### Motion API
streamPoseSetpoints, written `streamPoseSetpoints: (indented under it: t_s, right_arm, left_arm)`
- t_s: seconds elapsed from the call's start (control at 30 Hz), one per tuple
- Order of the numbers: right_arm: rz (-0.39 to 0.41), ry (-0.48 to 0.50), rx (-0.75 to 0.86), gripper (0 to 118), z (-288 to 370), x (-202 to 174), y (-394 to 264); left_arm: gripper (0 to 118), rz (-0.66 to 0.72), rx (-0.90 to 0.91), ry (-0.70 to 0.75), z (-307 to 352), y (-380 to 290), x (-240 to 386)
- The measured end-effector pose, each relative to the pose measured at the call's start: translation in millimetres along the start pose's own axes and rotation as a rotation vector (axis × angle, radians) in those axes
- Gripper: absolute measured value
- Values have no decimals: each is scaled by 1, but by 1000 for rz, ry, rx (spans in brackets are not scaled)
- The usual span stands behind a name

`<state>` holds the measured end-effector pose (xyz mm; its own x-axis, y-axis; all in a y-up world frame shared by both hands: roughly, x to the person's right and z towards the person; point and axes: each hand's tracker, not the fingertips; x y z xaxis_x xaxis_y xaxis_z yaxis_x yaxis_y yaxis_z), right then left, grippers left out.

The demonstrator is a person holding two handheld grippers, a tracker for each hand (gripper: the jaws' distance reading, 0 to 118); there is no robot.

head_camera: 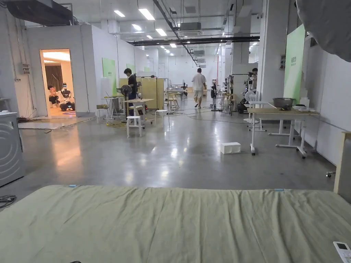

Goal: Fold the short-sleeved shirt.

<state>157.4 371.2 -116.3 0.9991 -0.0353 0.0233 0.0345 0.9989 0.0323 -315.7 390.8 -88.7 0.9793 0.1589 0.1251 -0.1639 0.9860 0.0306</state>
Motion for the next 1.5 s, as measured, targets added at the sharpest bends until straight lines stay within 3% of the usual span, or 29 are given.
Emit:
streamPoseSetpoints:
  t_s: [0.03,0.1,0.13,0.2,0.33,0.43,0.87,1.1,1.17,1.2,1.23,1.27,1.5]
  right_arm:
    - [18,-6,-32,0,3,-10,-4]
    - [116,43,67,0,6,-14,4]
    - [59,46,15,0,4,-13,1]
    - [101,49,45,0,10,-24,4]
    - [126,66,36,0,12,-36,3]
    - [140,68,36,0,14,-38,2]
    - [92,124,-8,0,19,-36,-15]
    - [34,139,-71,0,13,-29,-32]
    - [-12,129,-131,0,7,-28,-41]
    - [10,128,-132,0,5,-29,-43]
    - [19,121,-157,0,1,-31,-48]
    - [38,117,-178,0,-2,-33,-53]
    - [26,162,-308,0,-18,-42,-81]
  left_arm:
    - [0,-33,-6,24,0,-1,3]
    - [0,-51,-19,14,-1,-1,9]
    - [0,-51,-20,4,-1,-1,12]
    - [0,-67,-19,-11,0,-1,16]
    - [0,-228,-35,40,3,-6,34]
    - [0,-230,-36,26,6,-8,40]
    - [0,-114,-73,65,12,-7,10]
    - [1,-207,-111,129,2,-3,-23]
    - [18,-217,-103,154,-8,-12,-36]
    - [35,-207,-99,155,-15,-19,-45]
    - [59,-174,-124,155,-25,-26,-55]
    - [73,-137,-166,148,-37,-36,-65]
    - [78,-12,-477,181,-148,-125,-134]
